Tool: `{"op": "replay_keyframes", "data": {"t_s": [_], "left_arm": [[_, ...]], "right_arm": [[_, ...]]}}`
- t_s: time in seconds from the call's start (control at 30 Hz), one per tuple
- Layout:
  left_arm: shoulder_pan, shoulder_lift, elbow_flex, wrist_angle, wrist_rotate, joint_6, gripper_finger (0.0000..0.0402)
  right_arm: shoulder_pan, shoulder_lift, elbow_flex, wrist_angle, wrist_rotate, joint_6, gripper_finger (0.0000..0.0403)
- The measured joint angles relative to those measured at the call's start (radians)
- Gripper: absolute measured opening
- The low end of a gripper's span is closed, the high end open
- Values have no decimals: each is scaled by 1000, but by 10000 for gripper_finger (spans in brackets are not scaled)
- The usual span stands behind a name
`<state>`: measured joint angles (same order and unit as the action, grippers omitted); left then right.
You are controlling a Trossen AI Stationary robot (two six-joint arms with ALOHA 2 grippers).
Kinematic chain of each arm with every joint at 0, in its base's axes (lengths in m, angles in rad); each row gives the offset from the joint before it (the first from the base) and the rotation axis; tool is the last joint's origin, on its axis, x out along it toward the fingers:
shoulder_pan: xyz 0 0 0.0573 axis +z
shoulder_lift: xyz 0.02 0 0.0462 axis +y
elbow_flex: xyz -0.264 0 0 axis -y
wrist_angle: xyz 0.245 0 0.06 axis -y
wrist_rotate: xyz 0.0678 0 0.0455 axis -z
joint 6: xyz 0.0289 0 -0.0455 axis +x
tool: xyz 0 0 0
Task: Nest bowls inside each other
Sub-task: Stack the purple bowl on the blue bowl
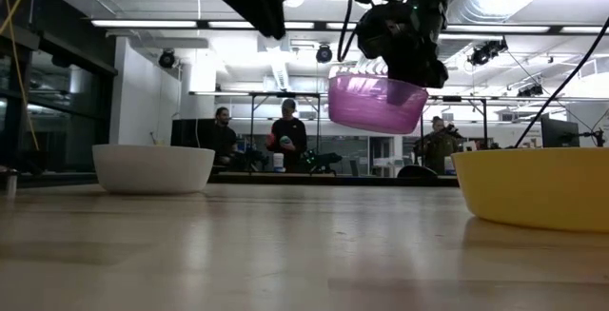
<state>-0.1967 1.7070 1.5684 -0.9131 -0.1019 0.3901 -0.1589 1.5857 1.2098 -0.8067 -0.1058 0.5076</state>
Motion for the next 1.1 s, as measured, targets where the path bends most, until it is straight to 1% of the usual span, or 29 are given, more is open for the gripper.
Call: {"op": "replay_keyframes", "data": {"t_s": [0.2,0.27,0.4,0.5,0.63,0.8,0.87,0.97,1.03,1.1], "left_arm": [[0,84,54,-9,-7,45,70],[0,102,80,-38,-9,54,70],[1,116,125,-34,-12,93,70],[8,115,130,-15,-12,125,70],[19,115,129,-16,8,131,70],[27,141,127,-18,22,147,70],[27,158,130,0,22,161,70],[27,173,126,-18,18,173,70],[27,184,130,8,18,192,70],[27,188,135,-17,16,198,70]], "right_arm": [[7,28,0,14,-15,-15,3],[8,39,-2,12,-18,-28,3],[15,51,-1,36,-32,-40,3],[22,58,-1,46,-37,-42,3],[28,59,-1,64,-46,-44,3],[34,59,-1,91,-79,-43,3],[39,59,-1,96,-79,-43,3],[48,59,-1,96,-78,-43,3],[54,59,-1,95,-78,-43,3],[55,59,-1,100,-80,-43,3]]}}
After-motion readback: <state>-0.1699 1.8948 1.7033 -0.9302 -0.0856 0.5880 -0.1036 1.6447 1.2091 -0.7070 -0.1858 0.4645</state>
